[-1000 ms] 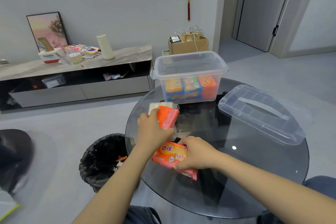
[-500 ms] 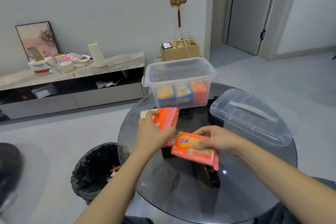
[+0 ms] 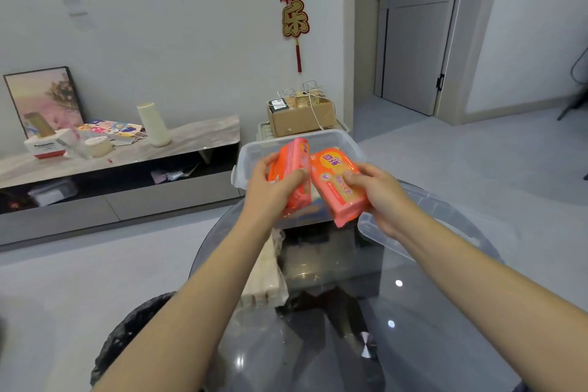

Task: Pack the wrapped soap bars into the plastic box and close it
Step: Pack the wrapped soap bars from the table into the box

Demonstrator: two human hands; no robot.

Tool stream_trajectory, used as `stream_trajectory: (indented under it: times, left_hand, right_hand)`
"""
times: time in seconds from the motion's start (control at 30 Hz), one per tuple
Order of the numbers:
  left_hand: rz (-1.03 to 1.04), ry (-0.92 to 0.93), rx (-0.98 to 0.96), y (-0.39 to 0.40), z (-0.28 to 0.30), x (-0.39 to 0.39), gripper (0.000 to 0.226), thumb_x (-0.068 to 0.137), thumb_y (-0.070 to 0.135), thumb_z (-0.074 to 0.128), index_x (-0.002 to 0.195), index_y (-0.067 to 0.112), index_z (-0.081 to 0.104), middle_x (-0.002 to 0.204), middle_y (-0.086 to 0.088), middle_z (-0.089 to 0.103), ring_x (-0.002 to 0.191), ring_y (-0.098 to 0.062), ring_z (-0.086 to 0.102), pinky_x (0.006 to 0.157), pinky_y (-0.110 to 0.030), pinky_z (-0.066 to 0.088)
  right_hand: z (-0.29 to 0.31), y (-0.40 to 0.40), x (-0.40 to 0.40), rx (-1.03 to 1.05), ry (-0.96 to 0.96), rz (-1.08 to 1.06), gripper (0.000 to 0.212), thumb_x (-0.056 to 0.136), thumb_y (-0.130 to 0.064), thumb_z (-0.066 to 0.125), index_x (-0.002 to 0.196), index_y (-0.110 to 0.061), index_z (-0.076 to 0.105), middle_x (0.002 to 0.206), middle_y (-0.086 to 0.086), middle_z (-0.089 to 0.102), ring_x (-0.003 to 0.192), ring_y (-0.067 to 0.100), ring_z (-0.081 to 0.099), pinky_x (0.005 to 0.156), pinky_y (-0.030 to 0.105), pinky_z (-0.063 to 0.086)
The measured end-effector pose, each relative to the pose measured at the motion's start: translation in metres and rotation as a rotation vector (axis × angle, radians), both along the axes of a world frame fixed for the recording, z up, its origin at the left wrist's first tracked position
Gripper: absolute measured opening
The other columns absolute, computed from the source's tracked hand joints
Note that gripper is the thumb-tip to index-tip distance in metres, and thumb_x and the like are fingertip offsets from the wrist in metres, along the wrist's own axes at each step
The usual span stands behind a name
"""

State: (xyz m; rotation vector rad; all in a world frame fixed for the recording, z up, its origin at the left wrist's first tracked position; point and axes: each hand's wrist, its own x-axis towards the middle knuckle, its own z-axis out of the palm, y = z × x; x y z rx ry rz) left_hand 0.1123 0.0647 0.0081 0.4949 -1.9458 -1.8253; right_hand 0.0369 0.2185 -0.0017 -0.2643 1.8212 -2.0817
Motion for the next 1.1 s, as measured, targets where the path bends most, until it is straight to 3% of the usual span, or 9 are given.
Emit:
stream_trajectory:
  times: [0.2,0.3,0.4,0.5,0.6,0.7,0.9,1.0,1.1]
  left_hand:
    - [-0.042,-0.125,-0.084,-0.021,0.039,-0.068,0.065,0.076,0.016,0.073,0.136,0.015,0.047,0.102,-0.001,0.061,0.071,-0.012,0.061,0.036,-0.017,0.044]
    - [-0.048,-0.264,-0.156,-0.030,0.041,-0.103,0.050,0.075,0.012,0.075,0.121,0.011,0.056,0.084,0.000,0.057,0.057,-0.006,0.052,0.028,-0.015,0.040]
    - [-0.055,-0.441,-0.279,-0.041,0.026,-0.131,0.023,0.073,0.016,0.075,0.081,0.018,0.054,0.087,-0.007,0.054,0.057,-0.018,0.053,0.039,-0.015,0.047]
    - [-0.103,-0.577,-0.347,-0.046,0.007,-0.157,0.027,0.071,0.024,0.074,0.084,0.009,0.055,0.085,-0.012,0.058,0.080,-0.025,0.061,0.076,-0.034,0.055]
    - [-0.136,-0.693,-0.531,-0.041,-0.007,-0.173,0.030,0.079,0.041,0.063,0.068,0.015,0.051,0.075,-0.006,0.054,0.084,-0.026,0.056,0.065,-0.026,0.046]
    - [-0.260,-0.788,-0.658,-0.037,-0.016,-0.183,0.036,0.090,0.046,0.047,0.068,0.017,0.052,0.084,-0.005,0.049,0.083,-0.024,0.050,0.074,-0.028,0.040]
    - [-0.303,-0.928,-0.867,-0.046,-0.016,-0.180,0.038,0.094,0.022,0.045,0.129,0.009,0.053,0.137,-0.011,0.051,0.123,-0.029,0.049,0.101,-0.036,0.039]
    - [-0.352,-0.968,-0.971,-0.049,-0.016,-0.176,0.041,0.093,0.021,0.048,0.133,0.013,0.051,0.137,-0.011,0.051,0.125,-0.028,0.048,0.104,-0.036,0.038]
    - [-0.361,-0.928,-1.027,-0.049,-0.015,-0.174,0.038,0.093,0.018,0.047,0.130,0.012,0.054,0.135,-0.012,0.054,0.123,-0.028,0.049,0.103,-0.035,0.038]
  right_hand:
    - [0.027,-0.047,-0.068,0.140,0.170,-0.117,0.041,0.089,-0.009,0.050,0.130,-0.014,0.053,0.114,0.009,0.063,0.080,0.017,0.064,0.060,0.025,0.056]
    - [0.027,-0.067,-0.098,0.399,0.289,-0.200,0.045,0.085,-0.013,0.055,0.130,-0.014,0.054,0.128,0.010,0.061,0.109,0.028,0.061,0.092,0.040,0.052]
    - [0.022,-0.077,-0.117,0.591,0.315,-0.166,0.035,0.087,-0.012,0.055,0.121,-0.014,0.061,0.126,0.012,0.063,0.112,0.032,0.060,0.095,0.039,0.050]
    - [0.013,-0.084,-0.131,0.836,0.408,-0.125,0.034,0.085,-0.014,0.056,0.119,-0.014,0.064,0.127,0.010,0.063,0.116,0.032,0.058,0.093,0.033,0.048]
    - [0.007,-0.093,-0.139,1.002,0.456,-0.050,0.034,0.088,-0.016,0.054,0.121,-0.010,0.061,0.129,0.015,0.058,0.110,0.031,0.059,0.083,0.030,0.048]
    - [0.003,-0.092,-0.140,1.137,0.519,0.063,0.034,0.091,-0.017,0.050,0.122,-0.007,0.060,0.129,0.019,0.055,0.103,0.028,0.056,0.084,0.029,0.047]
    - [0.010,-0.091,-0.143,1.388,0.737,0.247,0.033,0.093,-0.009,0.043,0.119,-0.010,0.061,0.123,0.012,0.061,0.119,0.030,0.053,0.087,0.030,0.044]
    - [0.013,-0.086,-0.143,1.558,0.909,0.248,0.020,0.088,-0.005,0.044,0.080,-0.012,0.060,0.089,0.005,0.057,0.123,0.030,0.040,0.093,0.036,0.032]
    - [0.018,-0.083,-0.146,1.695,1.011,0.231,0.015,0.086,-0.004,0.046,0.080,-0.014,0.056,0.103,0.007,0.062,0.122,0.027,0.038,0.100,0.040,0.028]
